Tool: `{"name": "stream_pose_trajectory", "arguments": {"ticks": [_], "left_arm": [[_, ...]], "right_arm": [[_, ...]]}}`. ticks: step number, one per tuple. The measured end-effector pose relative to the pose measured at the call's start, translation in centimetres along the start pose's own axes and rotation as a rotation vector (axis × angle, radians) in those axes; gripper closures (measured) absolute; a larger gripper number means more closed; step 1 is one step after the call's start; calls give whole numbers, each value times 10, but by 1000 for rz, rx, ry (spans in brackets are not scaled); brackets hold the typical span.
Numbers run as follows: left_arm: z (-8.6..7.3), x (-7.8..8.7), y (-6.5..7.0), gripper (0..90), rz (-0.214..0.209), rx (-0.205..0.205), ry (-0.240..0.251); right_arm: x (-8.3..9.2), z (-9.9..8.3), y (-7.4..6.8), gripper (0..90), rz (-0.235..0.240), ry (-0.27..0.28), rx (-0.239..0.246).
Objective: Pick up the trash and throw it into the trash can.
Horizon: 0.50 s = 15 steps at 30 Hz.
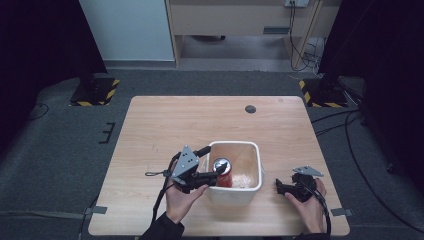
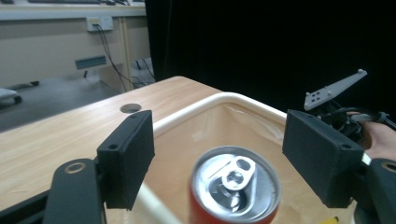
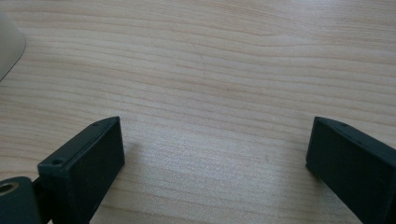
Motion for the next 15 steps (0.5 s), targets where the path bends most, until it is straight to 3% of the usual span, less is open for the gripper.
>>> {"name": "stream_pose_trajectory", "arguments": {"ticks": [15], "left_arm": [[-12,37,-42,213,120,7,-18]], "right_arm": [[0,0,0,44,0,-1,1]]}}
Point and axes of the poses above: each handheld gripper's, and its own axes: x roughly backward along the jaws, z roughly out of its top, y roughly to its right, the point moved 7 cm from there along -x, roughly forward along the jaws, and after that the axes turned 8 degrees about z, right-handed, at the moved point
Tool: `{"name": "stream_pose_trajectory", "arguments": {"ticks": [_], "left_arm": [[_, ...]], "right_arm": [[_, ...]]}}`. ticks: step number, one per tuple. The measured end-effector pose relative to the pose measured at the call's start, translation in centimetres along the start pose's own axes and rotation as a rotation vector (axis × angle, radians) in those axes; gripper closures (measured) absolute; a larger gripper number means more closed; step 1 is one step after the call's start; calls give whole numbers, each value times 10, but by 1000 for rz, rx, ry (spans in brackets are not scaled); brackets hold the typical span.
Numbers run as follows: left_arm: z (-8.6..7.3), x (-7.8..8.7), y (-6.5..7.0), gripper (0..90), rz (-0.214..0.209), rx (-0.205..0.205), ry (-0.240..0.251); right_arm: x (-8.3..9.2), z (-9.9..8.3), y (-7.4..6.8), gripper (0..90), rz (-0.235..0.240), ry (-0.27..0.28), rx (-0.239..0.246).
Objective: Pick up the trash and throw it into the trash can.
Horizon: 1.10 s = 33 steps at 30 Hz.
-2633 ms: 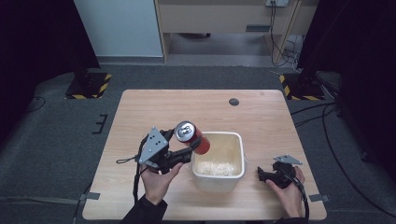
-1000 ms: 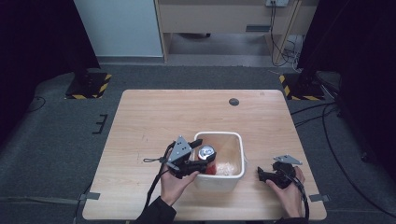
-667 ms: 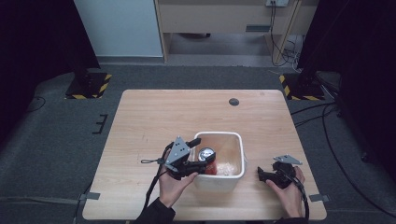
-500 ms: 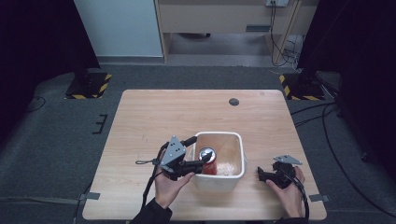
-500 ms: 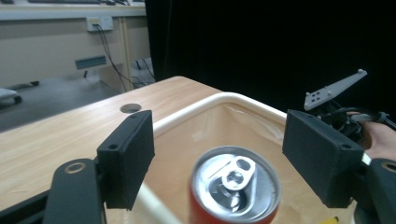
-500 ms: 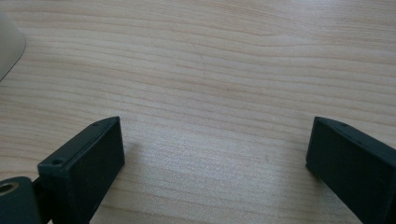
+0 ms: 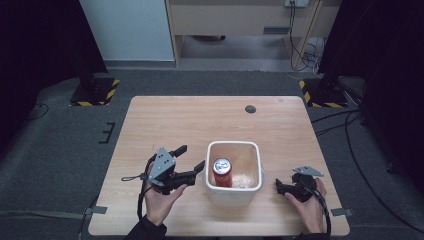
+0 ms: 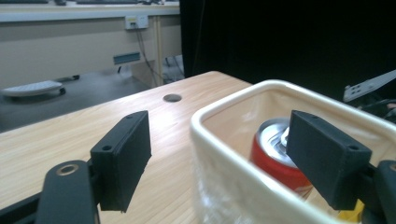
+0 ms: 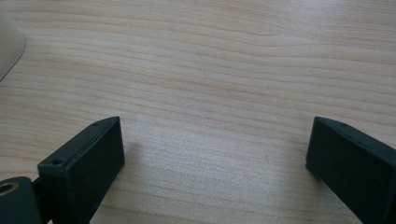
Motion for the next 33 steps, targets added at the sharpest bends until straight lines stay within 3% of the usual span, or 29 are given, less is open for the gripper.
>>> {"name": "stream_pose_trajectory", "arguments": {"ticks": [11,14,21,25,31,33], "left_arm": [[-37,11,-31,188,86,9,-84],[-56,14,-42,183,116,14,-130],[-83,19,-55,164,150,20,-200],[-107,23,-67,157,184,35,-281],[-129,24,-77,146,215,44,-383],[-136,24,-81,145,236,30,-412]], "right_arm": [[0,0,0,44,-1,0,-2],[0,0,0,44,-1,0,-1],[0,0,0,44,-1,0,-1],[0,0,0,44,0,1,-1],[0,0,0,44,0,0,-2],[0,0,0,44,-1,0,-3]]}}
Point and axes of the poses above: each handheld gripper's, and its own axes: x roughly backward along the jaws, z roughly out of its top, y roughly to its right, the point moved 7 cm from there along -x, roughly forward along the jaws, and after that the axes turned 8 degrees about z, right-handed, at the moved point
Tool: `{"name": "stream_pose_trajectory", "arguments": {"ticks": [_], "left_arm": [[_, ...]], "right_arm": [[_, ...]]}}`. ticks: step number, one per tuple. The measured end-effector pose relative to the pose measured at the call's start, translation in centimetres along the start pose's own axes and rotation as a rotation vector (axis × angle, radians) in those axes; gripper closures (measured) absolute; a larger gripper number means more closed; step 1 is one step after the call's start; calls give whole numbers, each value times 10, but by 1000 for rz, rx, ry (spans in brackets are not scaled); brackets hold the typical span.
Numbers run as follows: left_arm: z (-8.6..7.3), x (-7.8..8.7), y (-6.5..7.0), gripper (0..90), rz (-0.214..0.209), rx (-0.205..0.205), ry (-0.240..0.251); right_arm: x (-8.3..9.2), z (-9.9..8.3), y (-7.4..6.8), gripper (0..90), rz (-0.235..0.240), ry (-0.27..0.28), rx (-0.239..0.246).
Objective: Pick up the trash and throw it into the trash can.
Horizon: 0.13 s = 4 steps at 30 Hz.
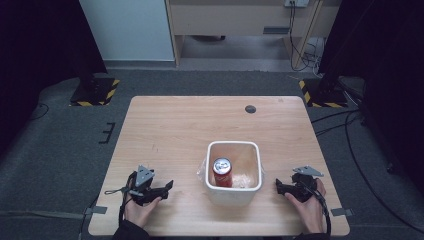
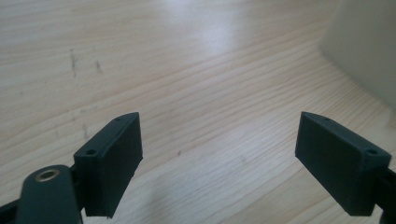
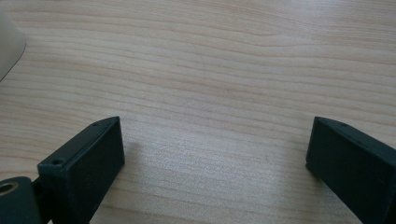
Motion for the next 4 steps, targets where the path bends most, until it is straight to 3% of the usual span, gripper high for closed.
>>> {"name": "stream_pose_trajectory", "arguments": {"ticks": [4], "left_arm": [[-9,-4,-6,145,31,-15,-35]], "right_arm": [[0,0,0,39,-1,-1,2]]}}
Point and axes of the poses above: each handheld gripper's, and its own axes: x roughly backward along the jaws, z roughly out of its top, y roughly to its right, the point moved 7 cm from there along -x, roughly forward along the jaws, and after that the axes turned 8 degrees about z, right-handed, at the moved point
